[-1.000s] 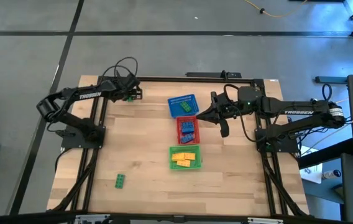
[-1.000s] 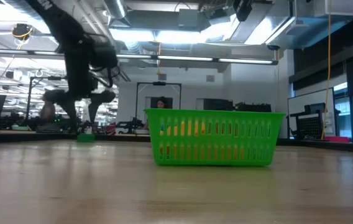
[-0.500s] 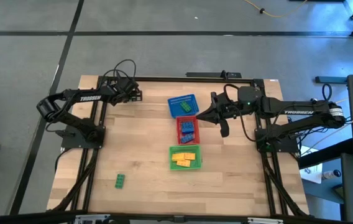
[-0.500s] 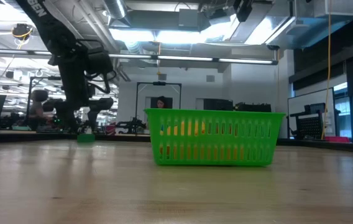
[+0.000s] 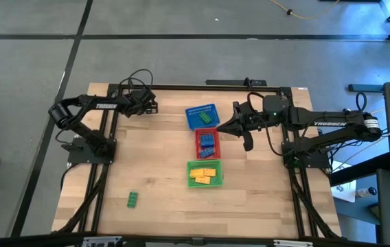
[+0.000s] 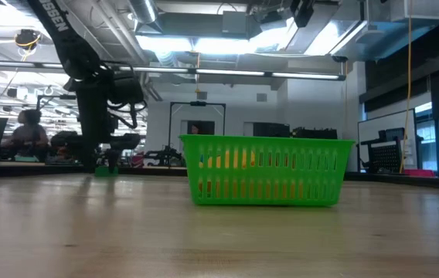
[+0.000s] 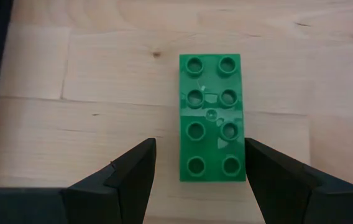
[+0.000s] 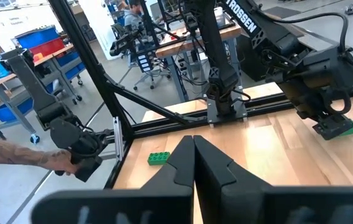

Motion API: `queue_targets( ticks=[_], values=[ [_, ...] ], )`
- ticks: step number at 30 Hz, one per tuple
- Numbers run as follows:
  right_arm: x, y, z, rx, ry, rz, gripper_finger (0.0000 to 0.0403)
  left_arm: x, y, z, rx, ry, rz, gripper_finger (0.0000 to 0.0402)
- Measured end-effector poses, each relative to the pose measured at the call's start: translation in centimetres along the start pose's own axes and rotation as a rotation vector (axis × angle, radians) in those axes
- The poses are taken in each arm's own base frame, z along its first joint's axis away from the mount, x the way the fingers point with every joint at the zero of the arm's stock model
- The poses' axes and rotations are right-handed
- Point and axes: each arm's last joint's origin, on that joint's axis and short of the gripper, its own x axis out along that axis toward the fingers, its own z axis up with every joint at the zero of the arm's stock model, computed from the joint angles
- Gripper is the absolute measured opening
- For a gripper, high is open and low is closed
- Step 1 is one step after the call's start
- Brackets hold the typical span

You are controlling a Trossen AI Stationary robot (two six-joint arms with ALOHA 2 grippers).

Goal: Sort & place blocks by color
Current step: Put the top green game piece into the blue basket

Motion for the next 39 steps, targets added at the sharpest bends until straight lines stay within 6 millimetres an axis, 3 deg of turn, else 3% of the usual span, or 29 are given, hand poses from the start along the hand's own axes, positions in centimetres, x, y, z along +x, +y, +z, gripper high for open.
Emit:
queue_targets(
  ticks=[10, 20, 25, 31, 39],
  values=[
    [0.0, 0.0, 0.0, 0.0, 0.0, 0.0, 0.0, 0.1, -0.2, -0.1, 0.0, 0.024, -0.03, 0.0227],
    [0.0, 0.0, 0.0, 0.0, 0.0, 0.0, 0.0, 0.1, -0.2, -0.1, 0.019, 0.042, -0.043, 0.0131],
    [0.0, 0.0, 0.0, 0.0, 0.0, 0.0, 0.0, -0.8, -0.3, 0.1, 0.047, 0.07, -0.132, 0.0129],
    [0.0, 0.0, 0.0, -0.008, -0.001, -0.004, 0.0, -5.2, -0.6, 1.3, 0.057, -0.059, -0.321, 0.0129],
    [0.0, 0.0, 0.3, -0.061, -0.032, -0.023, 0.0, -15.6, -1.6, 1.5, 0.13, -0.436, -0.863, 0.0129]
  ],
)
